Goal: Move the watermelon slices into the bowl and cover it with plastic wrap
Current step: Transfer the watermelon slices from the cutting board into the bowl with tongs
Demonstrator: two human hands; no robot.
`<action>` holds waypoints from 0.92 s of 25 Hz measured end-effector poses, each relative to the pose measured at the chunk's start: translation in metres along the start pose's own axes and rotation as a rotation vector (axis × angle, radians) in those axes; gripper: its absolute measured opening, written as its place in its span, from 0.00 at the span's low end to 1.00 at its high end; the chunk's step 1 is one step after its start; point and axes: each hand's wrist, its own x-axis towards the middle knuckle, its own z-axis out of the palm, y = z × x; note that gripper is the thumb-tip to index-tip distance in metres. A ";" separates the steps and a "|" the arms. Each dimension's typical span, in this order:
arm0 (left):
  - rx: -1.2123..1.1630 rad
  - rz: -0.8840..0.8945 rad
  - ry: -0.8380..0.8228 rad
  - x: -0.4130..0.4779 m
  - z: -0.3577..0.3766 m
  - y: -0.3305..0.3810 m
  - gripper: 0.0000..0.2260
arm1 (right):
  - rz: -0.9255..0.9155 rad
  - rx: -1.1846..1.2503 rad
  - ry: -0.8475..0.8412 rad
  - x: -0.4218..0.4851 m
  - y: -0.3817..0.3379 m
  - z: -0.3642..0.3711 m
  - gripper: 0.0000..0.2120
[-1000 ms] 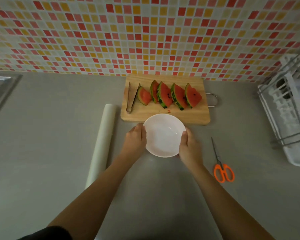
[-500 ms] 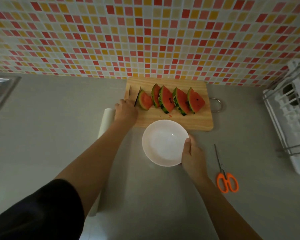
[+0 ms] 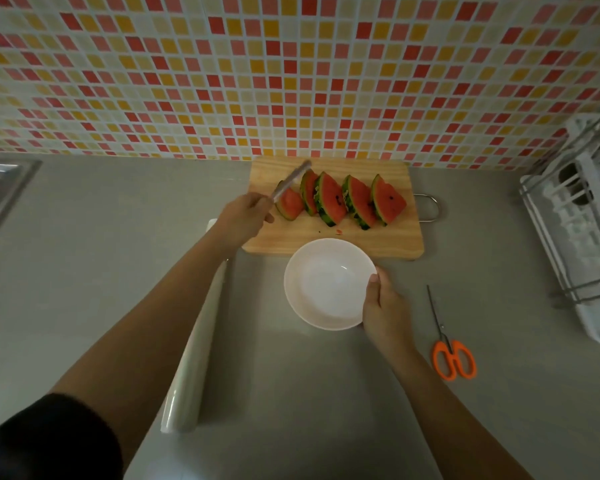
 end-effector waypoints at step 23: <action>0.189 -0.020 -0.160 0.049 0.074 0.088 0.08 | 0.015 0.025 -0.001 -0.003 -0.007 -0.003 0.18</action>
